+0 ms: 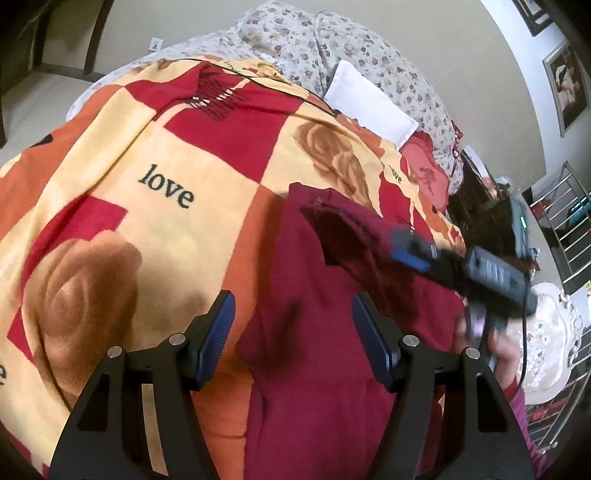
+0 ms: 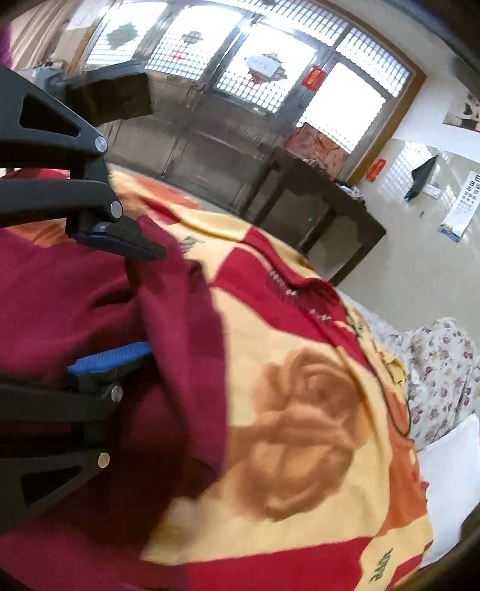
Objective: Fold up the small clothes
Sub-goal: 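Grasp the sweater hem with the right tool and fold it toward the collar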
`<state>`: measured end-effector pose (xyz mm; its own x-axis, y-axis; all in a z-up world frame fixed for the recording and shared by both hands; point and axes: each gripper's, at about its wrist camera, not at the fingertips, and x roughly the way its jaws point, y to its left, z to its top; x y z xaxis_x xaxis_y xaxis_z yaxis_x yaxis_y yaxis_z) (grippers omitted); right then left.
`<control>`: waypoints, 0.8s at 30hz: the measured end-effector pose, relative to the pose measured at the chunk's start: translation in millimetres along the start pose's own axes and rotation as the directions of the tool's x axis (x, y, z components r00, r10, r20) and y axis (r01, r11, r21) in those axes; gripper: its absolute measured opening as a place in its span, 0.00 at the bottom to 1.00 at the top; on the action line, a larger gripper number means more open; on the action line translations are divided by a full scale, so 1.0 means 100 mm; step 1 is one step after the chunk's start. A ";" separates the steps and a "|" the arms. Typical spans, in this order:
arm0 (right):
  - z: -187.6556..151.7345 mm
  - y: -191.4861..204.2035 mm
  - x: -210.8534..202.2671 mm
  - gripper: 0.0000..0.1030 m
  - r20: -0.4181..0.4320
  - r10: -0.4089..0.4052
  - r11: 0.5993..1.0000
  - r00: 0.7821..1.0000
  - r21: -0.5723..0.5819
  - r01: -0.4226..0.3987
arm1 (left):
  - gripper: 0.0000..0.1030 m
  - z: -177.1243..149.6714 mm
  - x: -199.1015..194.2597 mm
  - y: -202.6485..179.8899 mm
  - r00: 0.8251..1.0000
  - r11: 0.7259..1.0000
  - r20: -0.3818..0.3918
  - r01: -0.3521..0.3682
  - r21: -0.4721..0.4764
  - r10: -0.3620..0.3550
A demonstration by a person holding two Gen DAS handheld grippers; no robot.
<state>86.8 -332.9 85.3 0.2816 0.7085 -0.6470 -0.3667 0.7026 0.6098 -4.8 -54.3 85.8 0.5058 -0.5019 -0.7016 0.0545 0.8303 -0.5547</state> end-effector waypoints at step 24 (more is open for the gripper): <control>-0.66 0.65 -0.11 0.08 0.068 -0.180 0.927 0.981 -0.321 0.193 | 0.64 0.02 -0.33 -0.18 0.993 1.000 0.119 0.010 0.001 -0.010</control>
<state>1.0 -299.9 101.5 0.4029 0.5731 -0.7136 -0.5705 0.7669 0.2938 -20.8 -52.4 119.6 0.6042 -0.4780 -0.6376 0.0604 0.8253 -0.5615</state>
